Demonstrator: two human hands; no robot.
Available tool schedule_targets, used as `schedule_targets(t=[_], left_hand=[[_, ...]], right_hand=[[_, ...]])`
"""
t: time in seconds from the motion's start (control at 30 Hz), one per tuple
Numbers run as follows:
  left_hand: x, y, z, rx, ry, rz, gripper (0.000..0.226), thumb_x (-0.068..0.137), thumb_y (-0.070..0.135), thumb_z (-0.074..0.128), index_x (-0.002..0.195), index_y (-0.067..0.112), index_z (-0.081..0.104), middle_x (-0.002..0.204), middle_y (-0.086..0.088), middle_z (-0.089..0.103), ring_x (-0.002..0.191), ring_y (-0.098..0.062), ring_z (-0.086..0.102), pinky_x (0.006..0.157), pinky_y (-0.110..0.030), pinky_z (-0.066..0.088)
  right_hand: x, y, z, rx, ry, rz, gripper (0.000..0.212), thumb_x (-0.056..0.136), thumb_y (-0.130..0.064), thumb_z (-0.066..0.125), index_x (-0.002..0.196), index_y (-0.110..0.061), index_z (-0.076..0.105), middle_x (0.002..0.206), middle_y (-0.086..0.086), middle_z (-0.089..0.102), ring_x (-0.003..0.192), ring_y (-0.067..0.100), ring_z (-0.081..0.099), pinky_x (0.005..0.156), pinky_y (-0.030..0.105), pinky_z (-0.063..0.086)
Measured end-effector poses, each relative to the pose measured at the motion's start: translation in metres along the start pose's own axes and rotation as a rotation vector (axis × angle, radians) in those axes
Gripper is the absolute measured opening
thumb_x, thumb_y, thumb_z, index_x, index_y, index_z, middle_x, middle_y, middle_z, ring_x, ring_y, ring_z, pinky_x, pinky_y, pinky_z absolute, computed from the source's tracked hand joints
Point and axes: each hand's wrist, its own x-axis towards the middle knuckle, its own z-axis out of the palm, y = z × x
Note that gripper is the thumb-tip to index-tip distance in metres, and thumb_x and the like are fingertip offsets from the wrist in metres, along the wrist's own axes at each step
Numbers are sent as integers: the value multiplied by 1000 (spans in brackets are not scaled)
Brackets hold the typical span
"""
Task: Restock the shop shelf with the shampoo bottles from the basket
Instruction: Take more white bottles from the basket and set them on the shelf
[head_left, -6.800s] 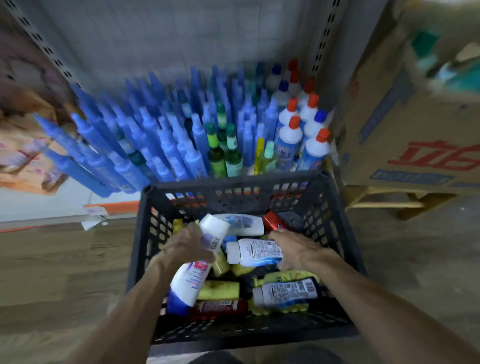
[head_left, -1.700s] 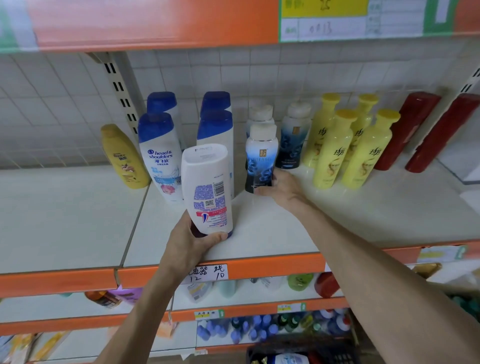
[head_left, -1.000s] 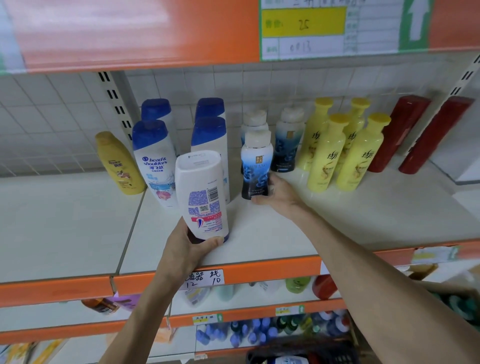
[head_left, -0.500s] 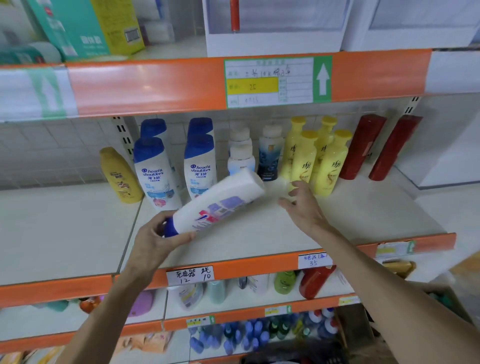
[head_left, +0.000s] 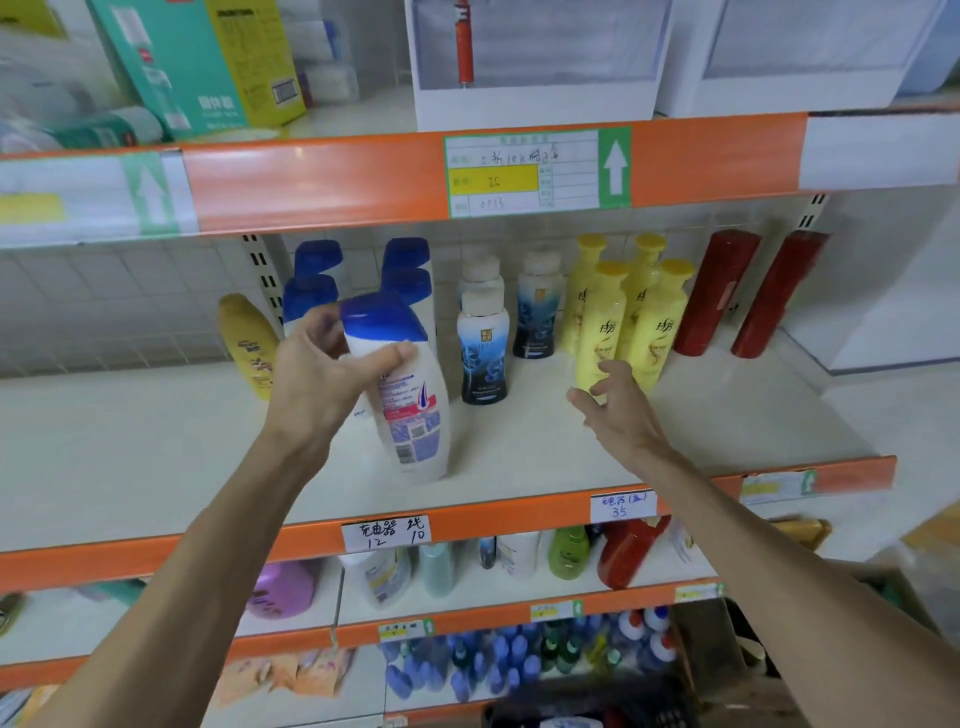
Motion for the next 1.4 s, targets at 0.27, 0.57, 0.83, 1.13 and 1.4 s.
schedule_targets(t=[0.27, 0.57, 0.83, 1.13, 1.4], left_hand=[[12, -18, 9, 43, 29, -24, 50, 73, 11, 79, 118, 13, 57, 107, 4, 70, 96, -12, 68, 84, -37, 57], [12, -29, 17, 110, -134, 124, 62, 79, 5, 73, 132, 23, 45, 124, 9, 57, 110, -5, 56, 86, -22, 53], [36, -8, -5, 361, -412, 186, 41, 85, 9, 67, 121, 28, 59, 119, 8, 60, 106, -6, 60, 85, -18, 54], [21, -17, 33, 650, -25, 358, 40, 84, 17, 66, 121, 23, 53, 120, 7, 47, 96, -9, 51, 86, -20, 43], [40, 3, -9, 541, -628, 175, 62, 85, 0, 64, 129, 40, 47, 133, 13, 43, 119, -5, 46, 92, -14, 46]], right_hand=[[0, 6, 12, 0, -46, 13, 60, 93, -47, 58, 141, -19, 34, 121, 3, 55, 100, 30, 65, 90, 52, 53], [6, 8, 17, 0, -48, -12, 57, 96, -44, 55, 142, -19, 34, 122, 3, 56, 100, 27, 65, 94, 49, 50], [7, 13, 13, 4, -43, 4, 54, 98, -42, 52, 143, -19, 34, 121, 1, 55, 101, 26, 64, 94, 48, 50], [-2, 11, 25, -12, -30, -19, 43, 99, -33, 52, 138, -17, 42, 119, 4, 59, 99, 21, 62, 90, 37, 49], [-6, -31, 39, -453, -52, -402, 58, 101, -38, 46, 152, -15, 31, 159, 1, 31, 149, 18, 20, 118, 35, 21]])
